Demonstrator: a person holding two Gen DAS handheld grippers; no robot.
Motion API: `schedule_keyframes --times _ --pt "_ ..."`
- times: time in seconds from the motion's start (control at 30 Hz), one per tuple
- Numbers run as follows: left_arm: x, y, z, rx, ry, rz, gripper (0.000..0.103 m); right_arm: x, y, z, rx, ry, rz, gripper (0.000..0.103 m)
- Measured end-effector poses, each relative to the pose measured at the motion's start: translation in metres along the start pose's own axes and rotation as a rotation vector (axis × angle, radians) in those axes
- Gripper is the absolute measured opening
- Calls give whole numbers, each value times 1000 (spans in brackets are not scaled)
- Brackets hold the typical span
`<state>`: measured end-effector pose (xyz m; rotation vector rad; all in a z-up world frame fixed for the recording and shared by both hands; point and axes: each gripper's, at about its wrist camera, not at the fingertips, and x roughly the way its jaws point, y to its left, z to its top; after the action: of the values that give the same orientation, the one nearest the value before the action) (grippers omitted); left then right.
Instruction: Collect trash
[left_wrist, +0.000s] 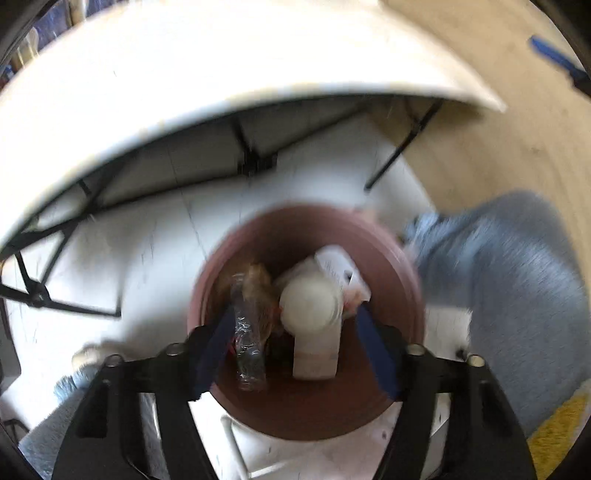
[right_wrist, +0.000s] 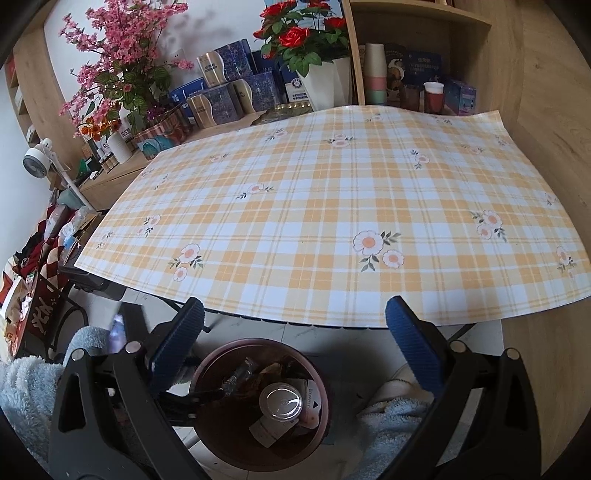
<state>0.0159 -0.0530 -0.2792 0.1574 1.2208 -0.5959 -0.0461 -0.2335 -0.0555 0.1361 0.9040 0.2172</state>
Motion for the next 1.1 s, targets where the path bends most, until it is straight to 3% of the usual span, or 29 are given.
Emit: schedule_keyframes --times 0.13,0.33,0.5,0.77,1.1 --pt "-46 -4 12 3 -168 69 89 -9 3 9 -20 -26 -27 97" --pt "-138 2 38 -38 -442 156 94 -32 10 30 -43 -100 -78 97" --pt "-211 7 54 -72 -619 226 97 -55 19 53 -55 -163 -105 97" --pt "-284 -2 63 -75 -752 329 97 -87 34 82 -89 -244 -149 97" --pt "-319 -5 52 -107 -814 354 97 -102 46 90 -94 -282 -176 97"
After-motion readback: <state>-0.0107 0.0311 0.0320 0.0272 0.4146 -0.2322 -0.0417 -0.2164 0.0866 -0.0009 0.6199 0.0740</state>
